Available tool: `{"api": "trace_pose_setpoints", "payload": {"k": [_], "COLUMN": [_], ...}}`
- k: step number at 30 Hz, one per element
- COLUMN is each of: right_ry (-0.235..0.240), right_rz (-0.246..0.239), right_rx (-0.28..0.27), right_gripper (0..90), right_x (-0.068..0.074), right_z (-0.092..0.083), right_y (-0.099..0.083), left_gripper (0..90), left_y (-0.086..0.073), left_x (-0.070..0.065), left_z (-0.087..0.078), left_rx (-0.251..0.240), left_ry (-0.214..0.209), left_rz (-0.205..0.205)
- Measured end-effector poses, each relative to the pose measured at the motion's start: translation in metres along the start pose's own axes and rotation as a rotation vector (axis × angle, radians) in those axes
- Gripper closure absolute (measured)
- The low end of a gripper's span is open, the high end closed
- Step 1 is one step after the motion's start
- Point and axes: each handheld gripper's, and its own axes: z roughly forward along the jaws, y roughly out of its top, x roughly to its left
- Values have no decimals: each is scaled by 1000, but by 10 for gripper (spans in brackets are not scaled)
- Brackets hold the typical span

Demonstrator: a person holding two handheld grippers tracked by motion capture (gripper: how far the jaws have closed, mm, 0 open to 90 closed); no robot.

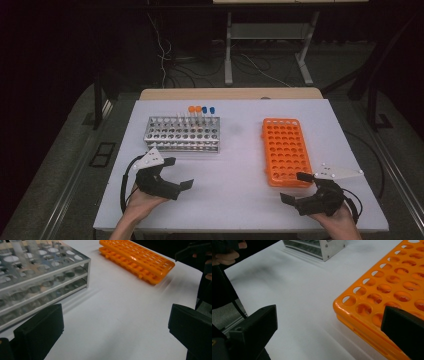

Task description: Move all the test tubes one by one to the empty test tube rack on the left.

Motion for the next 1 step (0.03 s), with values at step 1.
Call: {"api": "trace_pose_setpoints", "payload": {"k": [1], "right_ry": [-1], "right_rz": [0], "right_rx": [-2], "right_gripper": [2], "right_x": [0], "right_z": [0], "right_y": [0], "left_gripper": [0], "left_y": [-1], "left_x": [0], "left_z": [1], "left_rx": [2], "left_ry": [-4], "left_rz": [-1]}}
